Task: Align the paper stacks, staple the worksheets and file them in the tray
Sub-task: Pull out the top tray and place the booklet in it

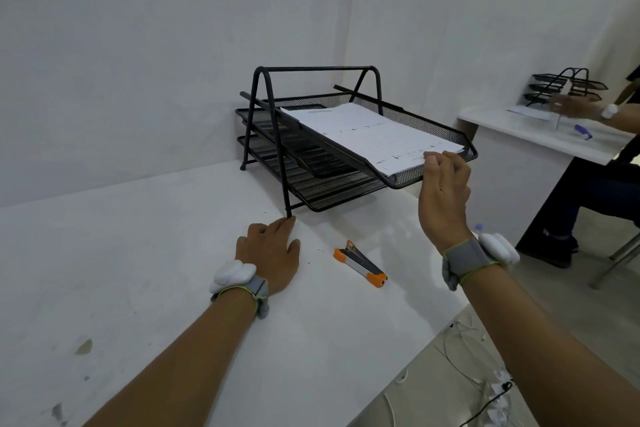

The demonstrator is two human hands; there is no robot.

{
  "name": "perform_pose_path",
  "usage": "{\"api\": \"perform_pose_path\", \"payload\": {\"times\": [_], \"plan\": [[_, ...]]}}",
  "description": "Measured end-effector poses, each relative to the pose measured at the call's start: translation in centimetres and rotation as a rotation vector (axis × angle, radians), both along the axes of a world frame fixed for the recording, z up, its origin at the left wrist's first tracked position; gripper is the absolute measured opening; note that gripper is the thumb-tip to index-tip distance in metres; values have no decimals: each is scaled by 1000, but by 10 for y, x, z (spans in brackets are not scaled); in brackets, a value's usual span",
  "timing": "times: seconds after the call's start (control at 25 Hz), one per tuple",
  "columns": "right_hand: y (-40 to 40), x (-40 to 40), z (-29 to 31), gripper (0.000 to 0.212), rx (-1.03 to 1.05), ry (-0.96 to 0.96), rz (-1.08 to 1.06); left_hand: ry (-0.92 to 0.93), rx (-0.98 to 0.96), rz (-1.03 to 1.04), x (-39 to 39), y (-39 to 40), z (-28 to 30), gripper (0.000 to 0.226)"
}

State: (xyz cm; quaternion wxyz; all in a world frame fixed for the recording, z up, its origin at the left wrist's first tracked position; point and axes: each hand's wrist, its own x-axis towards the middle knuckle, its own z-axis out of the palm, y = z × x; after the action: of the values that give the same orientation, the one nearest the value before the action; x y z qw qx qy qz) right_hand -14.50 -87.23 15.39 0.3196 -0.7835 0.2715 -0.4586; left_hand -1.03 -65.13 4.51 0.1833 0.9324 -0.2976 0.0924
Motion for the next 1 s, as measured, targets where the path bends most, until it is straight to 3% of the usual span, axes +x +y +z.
{"api": "perform_pose_path", "payload": {"times": [0.32,0.48,1.0], "plan": [[0,30,3,39,41,76,35,-22,-7,-1,4,-2,-7,55],[-2,45,5,46,-36,191,28,-33,-13,-5,5,-1,-9,55],[11,77,16,38,99,185,58,-40,-16,-11,4,0,-11,55]]}}
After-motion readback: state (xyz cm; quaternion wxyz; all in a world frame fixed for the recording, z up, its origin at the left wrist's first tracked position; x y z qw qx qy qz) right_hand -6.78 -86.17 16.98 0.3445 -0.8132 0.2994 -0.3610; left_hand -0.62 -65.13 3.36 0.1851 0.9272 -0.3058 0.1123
